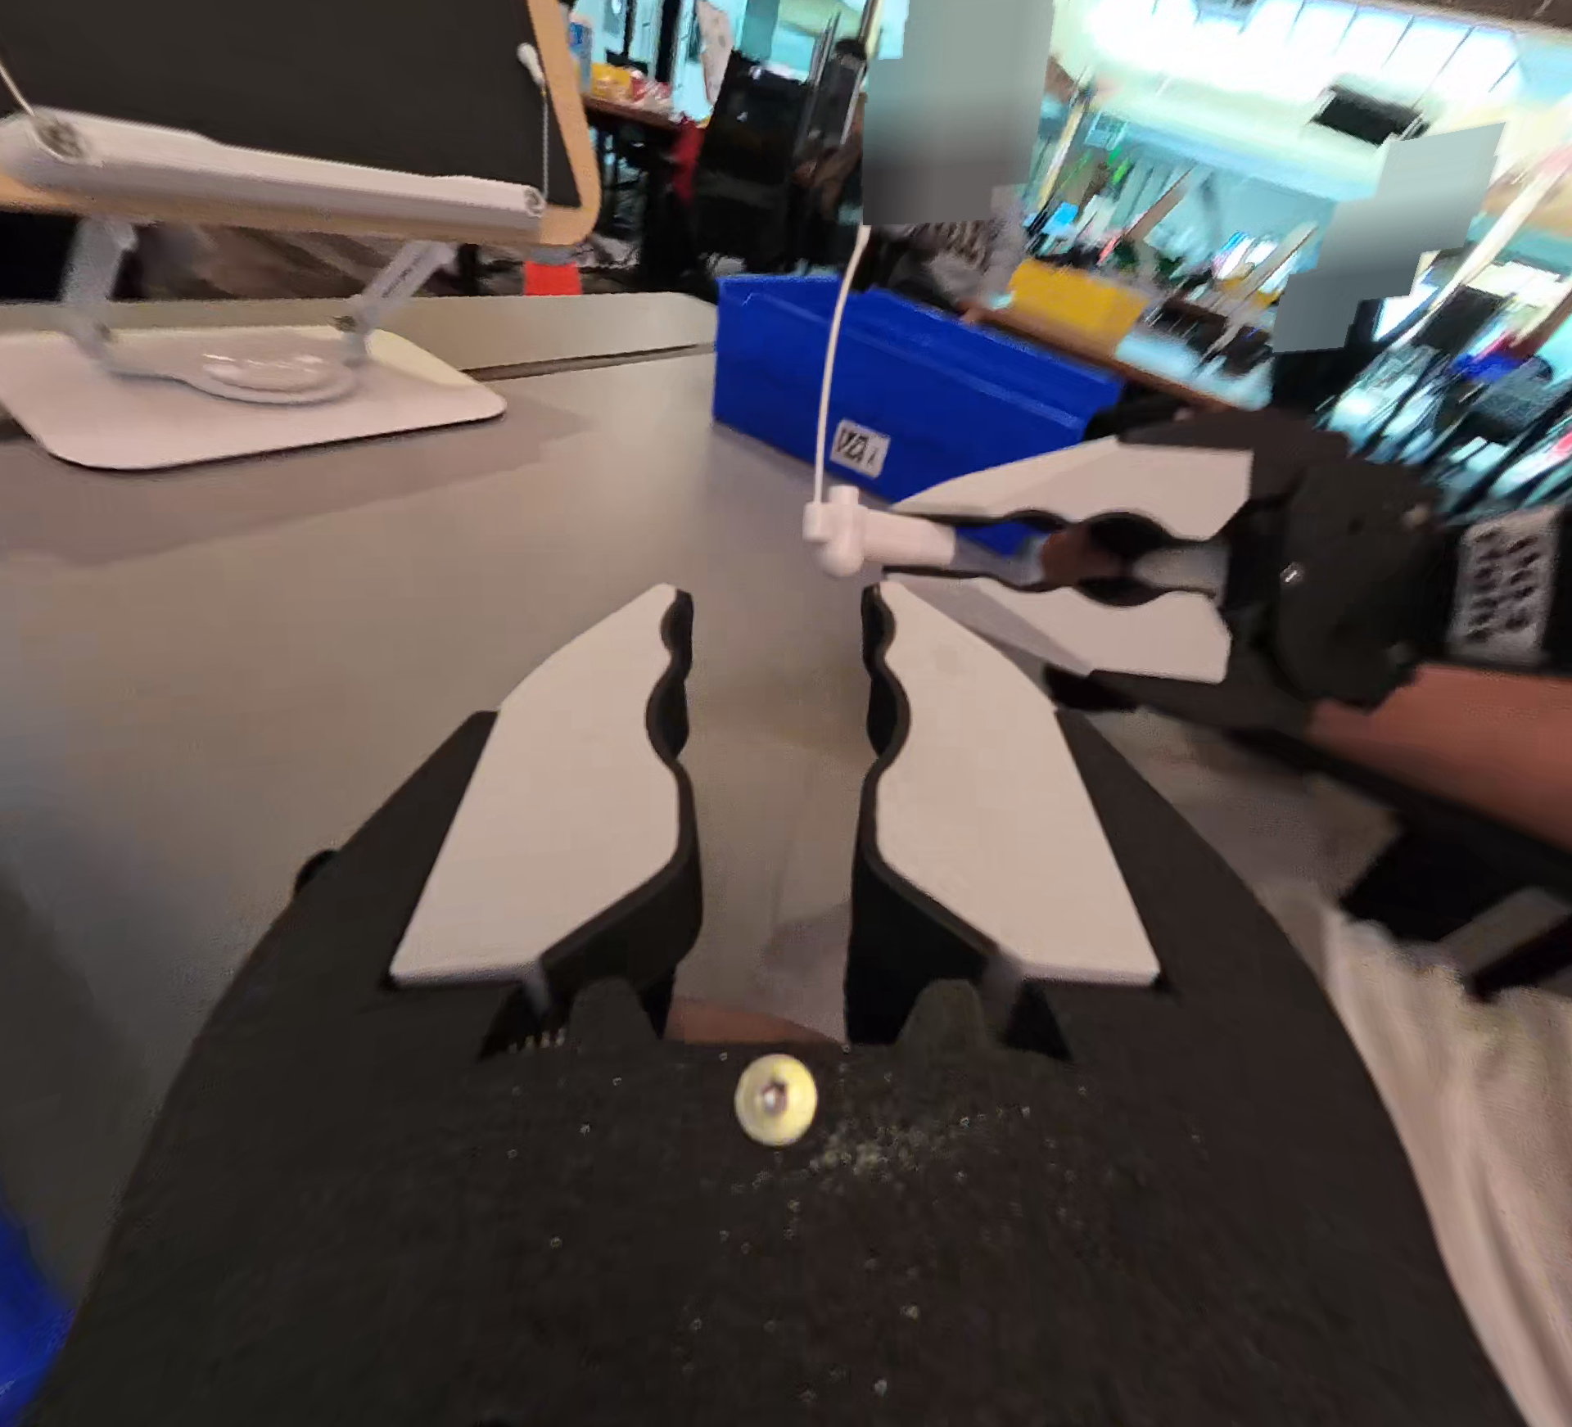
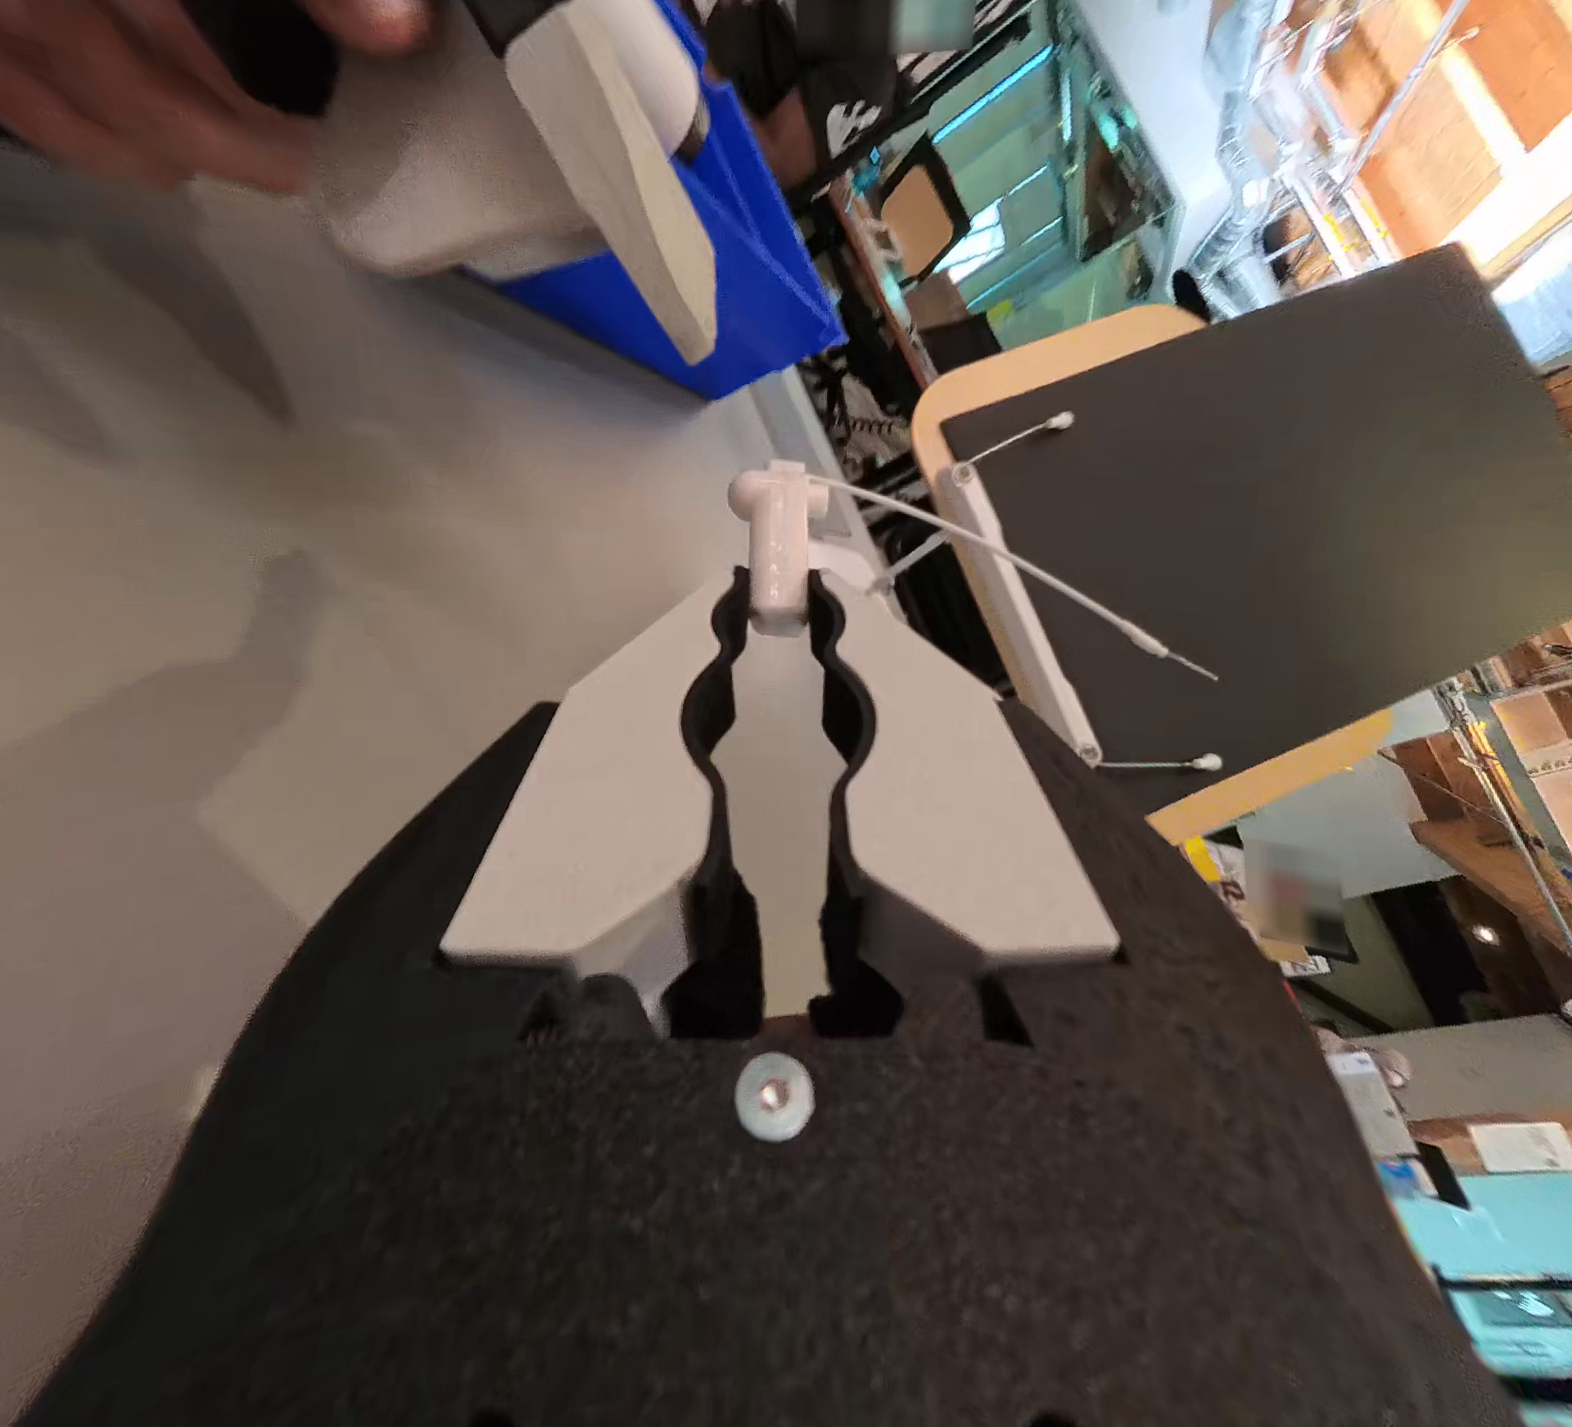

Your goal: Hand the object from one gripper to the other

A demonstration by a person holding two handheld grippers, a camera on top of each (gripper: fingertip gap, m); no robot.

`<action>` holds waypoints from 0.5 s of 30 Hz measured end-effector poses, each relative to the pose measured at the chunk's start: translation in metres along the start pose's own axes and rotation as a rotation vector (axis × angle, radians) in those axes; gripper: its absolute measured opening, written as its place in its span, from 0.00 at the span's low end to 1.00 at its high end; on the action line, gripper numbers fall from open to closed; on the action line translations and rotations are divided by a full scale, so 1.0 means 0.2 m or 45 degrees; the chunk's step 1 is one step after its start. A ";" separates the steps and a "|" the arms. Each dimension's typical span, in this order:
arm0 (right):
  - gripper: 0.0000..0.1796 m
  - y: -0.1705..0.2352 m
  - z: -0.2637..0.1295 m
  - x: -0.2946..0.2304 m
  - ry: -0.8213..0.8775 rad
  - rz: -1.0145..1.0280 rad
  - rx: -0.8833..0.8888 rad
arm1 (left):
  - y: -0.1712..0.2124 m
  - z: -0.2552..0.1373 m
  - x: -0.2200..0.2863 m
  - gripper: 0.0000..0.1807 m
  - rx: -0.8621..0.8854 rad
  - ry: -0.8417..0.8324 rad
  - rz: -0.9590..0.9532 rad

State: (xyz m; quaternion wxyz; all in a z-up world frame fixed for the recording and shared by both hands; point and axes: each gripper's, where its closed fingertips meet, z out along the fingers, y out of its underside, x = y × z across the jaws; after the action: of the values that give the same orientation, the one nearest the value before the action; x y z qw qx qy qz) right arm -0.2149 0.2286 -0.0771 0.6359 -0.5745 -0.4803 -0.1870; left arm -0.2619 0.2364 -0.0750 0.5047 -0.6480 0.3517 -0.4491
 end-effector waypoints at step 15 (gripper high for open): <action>0.08 -0.06 0.01 -0.20 -0.127 -0.254 -0.019 | 0.18 0.10 0.14 0.34 -0.243 0.076 0.137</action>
State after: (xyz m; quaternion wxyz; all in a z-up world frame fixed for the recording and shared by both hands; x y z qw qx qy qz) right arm -0.2441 0.2142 -0.1042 0.5852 -0.5372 -0.5647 -0.2239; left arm -0.2330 0.2095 -0.1052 0.4534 -0.6596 0.4421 -0.4050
